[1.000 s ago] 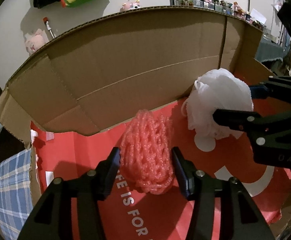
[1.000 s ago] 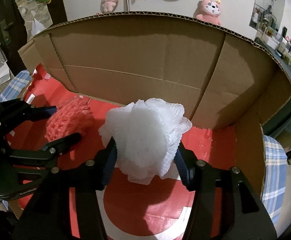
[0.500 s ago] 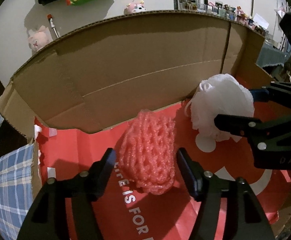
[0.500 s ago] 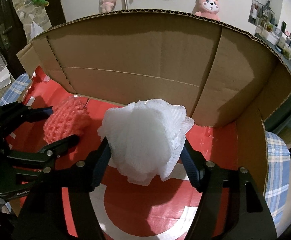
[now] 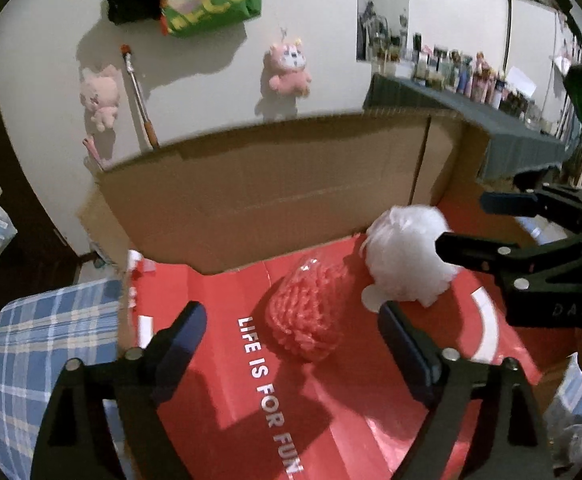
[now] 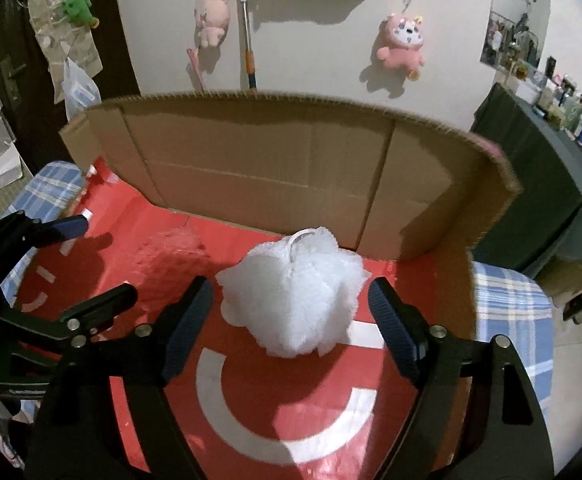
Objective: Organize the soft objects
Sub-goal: 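Open both tools to release the puffs and withdraw from the box, then grasp the red heart sponge with the left tool while the right tool grasps the black scrunchie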
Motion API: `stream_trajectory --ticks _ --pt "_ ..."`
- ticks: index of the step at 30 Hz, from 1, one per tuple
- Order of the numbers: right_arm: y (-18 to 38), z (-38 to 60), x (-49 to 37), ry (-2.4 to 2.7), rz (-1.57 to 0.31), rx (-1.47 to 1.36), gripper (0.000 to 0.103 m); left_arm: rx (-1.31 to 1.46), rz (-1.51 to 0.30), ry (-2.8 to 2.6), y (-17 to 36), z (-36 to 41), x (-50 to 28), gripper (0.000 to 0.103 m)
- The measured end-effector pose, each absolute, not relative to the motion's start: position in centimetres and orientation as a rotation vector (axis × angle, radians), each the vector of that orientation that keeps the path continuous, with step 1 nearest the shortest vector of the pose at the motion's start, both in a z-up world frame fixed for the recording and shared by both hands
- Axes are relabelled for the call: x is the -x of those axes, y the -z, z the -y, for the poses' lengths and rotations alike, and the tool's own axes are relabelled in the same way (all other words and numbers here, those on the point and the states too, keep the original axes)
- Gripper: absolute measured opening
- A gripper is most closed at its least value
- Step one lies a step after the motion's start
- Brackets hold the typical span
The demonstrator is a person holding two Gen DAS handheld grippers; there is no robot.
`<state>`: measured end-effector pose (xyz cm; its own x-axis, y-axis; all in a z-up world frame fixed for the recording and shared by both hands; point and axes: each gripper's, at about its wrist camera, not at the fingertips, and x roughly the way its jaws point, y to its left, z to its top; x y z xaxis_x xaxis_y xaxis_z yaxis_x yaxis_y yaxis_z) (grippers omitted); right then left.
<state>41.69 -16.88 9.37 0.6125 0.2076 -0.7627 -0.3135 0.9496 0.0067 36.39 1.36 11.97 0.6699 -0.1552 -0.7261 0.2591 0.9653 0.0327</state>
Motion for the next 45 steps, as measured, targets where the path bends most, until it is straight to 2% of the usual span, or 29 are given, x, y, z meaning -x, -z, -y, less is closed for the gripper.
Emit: stream_trajectory --ticks 4,11,21,23,35,45 --pt "-11.7 17.6 -39.1 -0.299 -0.81 0.111 0.086 -0.118 -0.749 0.235 -14.4 -1.6 -33.9 0.097" --pt "-16.3 19.1 -33.2 -0.293 -0.693 0.08 0.087 -0.09 -0.634 0.23 -18.1 -2.1 -27.9 0.103" --pt "-21.8 20.7 -22.1 -0.259 -0.485 0.099 0.091 -0.059 -0.459 0.235 -22.4 -2.9 -17.5 0.103" --pt "-22.2 21.0 -19.2 -0.257 -0.445 0.09 0.097 -0.053 -0.422 0.235 -22.7 -3.1 -15.6 0.103" --pt "-18.7 21.4 -6.6 -0.212 -0.278 0.109 0.098 -0.018 -0.274 0.223 -20.1 -3.4 -5.2 0.103" --pt "-11.8 22.0 -0.6 -0.135 -0.241 0.079 0.099 0.058 -0.289 0.217 -14.4 -3.1 -1.1 0.103"
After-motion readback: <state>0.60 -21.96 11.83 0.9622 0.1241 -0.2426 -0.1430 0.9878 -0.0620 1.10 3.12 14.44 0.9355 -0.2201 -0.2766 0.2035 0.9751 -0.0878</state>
